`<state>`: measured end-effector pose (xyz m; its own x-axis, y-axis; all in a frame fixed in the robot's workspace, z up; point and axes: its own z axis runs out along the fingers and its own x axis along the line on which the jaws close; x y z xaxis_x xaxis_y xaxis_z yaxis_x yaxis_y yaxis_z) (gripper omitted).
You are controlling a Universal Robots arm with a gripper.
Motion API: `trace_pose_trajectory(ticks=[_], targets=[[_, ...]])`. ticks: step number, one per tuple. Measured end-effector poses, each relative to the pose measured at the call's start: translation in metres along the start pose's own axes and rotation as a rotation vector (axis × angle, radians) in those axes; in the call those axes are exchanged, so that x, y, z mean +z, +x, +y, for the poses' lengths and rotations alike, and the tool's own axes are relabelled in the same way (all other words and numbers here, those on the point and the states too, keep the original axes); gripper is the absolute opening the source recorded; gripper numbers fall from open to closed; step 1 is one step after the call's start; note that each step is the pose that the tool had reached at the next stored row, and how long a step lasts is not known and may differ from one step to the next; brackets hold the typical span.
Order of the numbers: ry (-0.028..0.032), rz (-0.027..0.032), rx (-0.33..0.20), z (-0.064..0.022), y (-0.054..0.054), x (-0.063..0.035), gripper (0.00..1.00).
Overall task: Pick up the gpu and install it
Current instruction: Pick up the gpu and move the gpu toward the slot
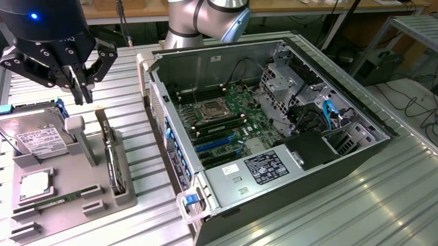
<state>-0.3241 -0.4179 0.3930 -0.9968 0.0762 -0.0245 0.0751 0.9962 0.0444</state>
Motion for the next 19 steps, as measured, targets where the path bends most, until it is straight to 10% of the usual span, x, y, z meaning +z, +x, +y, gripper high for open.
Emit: trace_pose_trajectory(ticks=[12,19], targets=[[0.0,0.0007,-0.014,-0.0001,0.0,0.003,0.66],[0.006,0.0023,-0.04,-0.0032,0.0,0.0103,0.66]])
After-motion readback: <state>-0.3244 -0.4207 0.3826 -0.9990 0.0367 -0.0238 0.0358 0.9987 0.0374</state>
